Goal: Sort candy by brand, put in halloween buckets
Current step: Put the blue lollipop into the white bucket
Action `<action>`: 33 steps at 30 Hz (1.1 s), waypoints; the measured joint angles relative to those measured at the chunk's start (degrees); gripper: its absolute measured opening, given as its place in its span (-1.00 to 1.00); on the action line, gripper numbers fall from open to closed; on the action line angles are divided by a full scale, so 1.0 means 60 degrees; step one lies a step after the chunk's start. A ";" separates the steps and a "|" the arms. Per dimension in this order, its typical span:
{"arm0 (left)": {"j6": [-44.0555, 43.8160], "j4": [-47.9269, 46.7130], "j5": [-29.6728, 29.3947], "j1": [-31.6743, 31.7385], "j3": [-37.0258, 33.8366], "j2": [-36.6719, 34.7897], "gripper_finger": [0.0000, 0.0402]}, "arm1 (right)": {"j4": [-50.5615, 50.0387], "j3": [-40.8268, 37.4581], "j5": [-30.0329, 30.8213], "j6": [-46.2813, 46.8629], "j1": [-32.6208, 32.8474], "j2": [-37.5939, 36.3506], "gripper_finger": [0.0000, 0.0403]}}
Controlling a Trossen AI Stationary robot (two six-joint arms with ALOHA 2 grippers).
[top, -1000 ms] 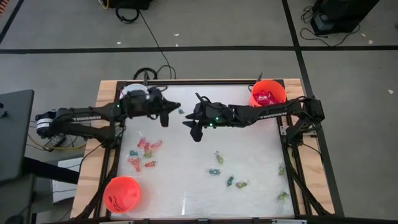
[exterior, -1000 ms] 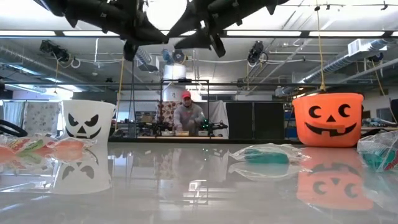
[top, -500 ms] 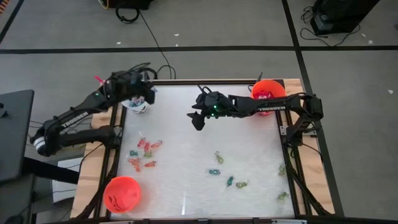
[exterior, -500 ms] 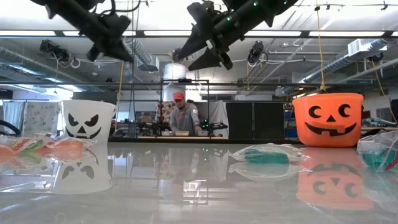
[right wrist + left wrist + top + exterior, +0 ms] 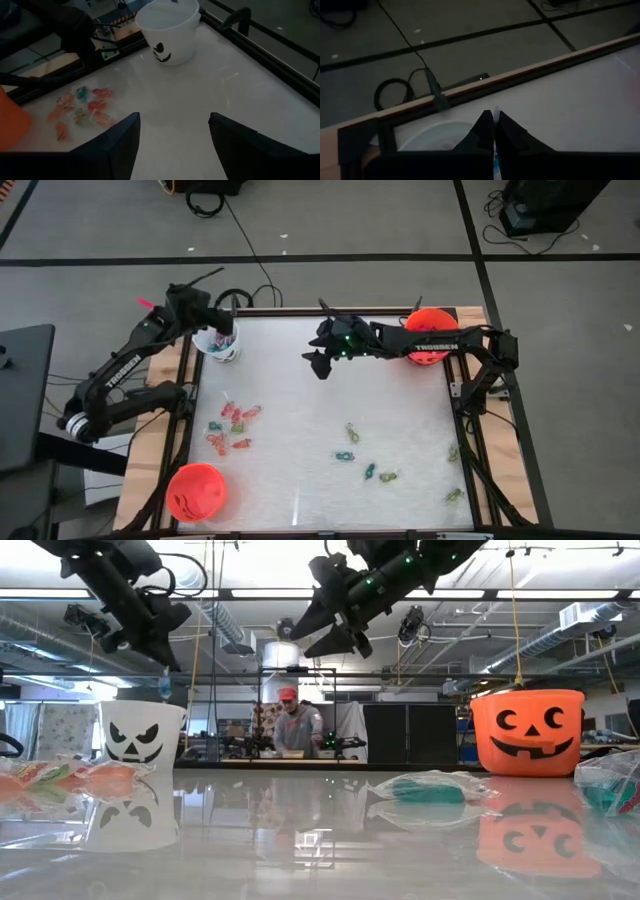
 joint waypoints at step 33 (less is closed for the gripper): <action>0.0316 -0.1722 0.0449 0.0353 -0.0011 0.3445 -0.65 | -0.1960 -0.0952 -0.0401 -0.1594 -0.0277 0.0007 0.23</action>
